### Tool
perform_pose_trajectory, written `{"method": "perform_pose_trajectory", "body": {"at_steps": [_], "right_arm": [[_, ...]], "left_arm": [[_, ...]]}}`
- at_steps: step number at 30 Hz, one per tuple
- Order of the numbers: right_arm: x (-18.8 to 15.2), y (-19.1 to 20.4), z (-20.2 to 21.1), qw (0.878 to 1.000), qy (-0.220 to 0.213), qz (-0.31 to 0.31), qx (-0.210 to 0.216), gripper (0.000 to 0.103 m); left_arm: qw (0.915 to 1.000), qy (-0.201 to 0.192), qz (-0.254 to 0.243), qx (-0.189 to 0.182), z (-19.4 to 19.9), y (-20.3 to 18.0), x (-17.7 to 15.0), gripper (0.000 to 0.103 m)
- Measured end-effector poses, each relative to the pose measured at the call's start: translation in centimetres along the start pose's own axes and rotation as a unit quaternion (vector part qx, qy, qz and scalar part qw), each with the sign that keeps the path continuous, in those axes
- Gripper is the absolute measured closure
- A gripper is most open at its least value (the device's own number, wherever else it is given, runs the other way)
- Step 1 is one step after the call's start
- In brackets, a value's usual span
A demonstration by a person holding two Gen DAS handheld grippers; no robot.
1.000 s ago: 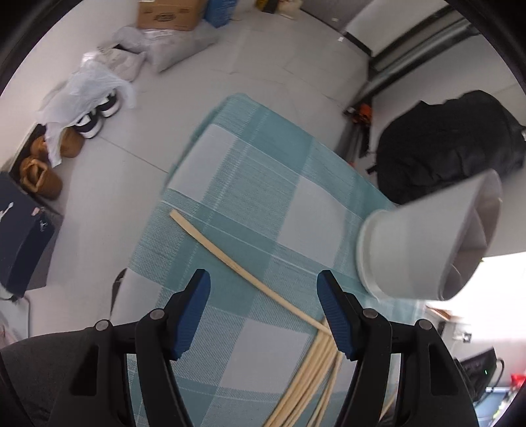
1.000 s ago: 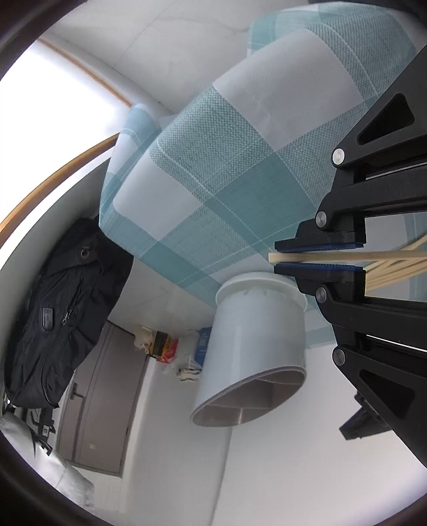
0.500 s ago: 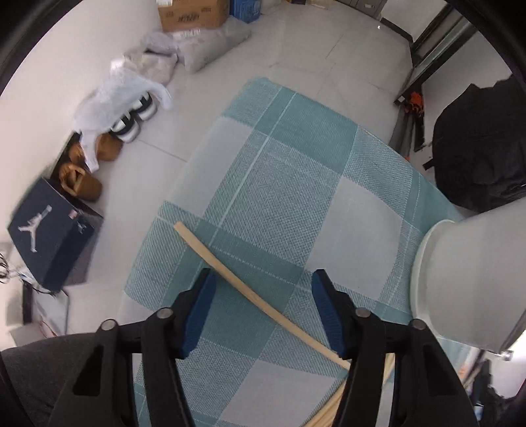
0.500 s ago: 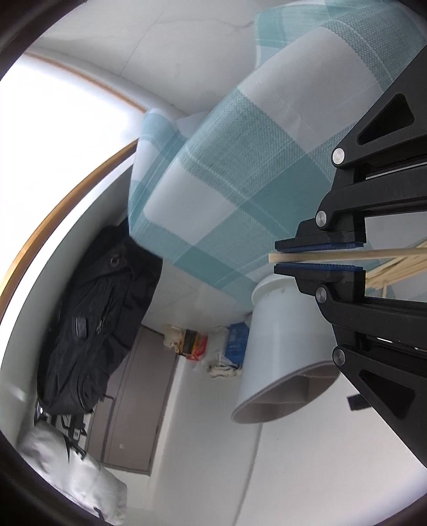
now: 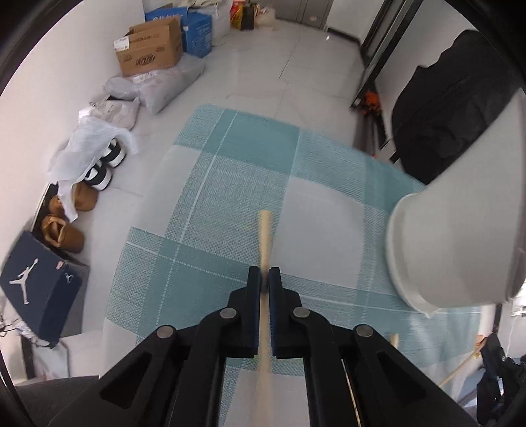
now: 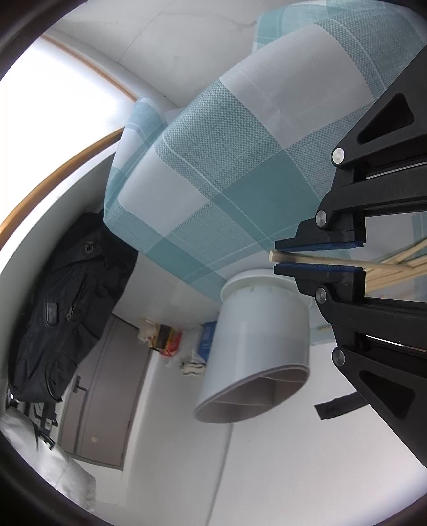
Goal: Organize utensils
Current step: 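Raise the left tool's chopstick over the holder while the right tool brings its chopstick there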
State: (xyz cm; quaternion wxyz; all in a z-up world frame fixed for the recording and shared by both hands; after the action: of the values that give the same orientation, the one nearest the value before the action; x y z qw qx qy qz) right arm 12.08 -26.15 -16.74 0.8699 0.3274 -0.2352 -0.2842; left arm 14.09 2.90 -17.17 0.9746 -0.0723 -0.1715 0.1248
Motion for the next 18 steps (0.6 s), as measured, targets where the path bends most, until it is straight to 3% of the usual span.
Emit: {"method": "perform_pose_trajectory", "body": {"at_steps": [3,9,18], "right_arm": [[-0.4,0.9,0.6,0.999,-0.003,0.031,0.008,0.097],[-1.8,4.5,2.2,0.992,-0.024,0.123,0.026,0.097],[-4.6,10.2,4.7,0.963,-0.064,0.255,0.050,0.097]], "left_arm": [[0.9986,-0.039,-0.018,-0.032,2.0,-0.7,0.3,0.102],[0.9928,-0.079,-0.039,-0.082,5.2,-2.1,0.2,0.102],[0.9766,-0.147,-0.082,-0.134,10.4,-4.0,-0.4,0.103]]}}
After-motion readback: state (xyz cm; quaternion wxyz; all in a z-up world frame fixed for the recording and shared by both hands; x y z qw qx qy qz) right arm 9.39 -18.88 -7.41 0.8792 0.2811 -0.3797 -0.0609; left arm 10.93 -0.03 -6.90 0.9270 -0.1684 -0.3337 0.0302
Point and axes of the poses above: each gripper's, at about its wrist camera, not at the fingertips, and z roughly against the way its jaws point, y to its left, x to its top, the point moved 7 cm from there along -z, roughly the way its jaws point
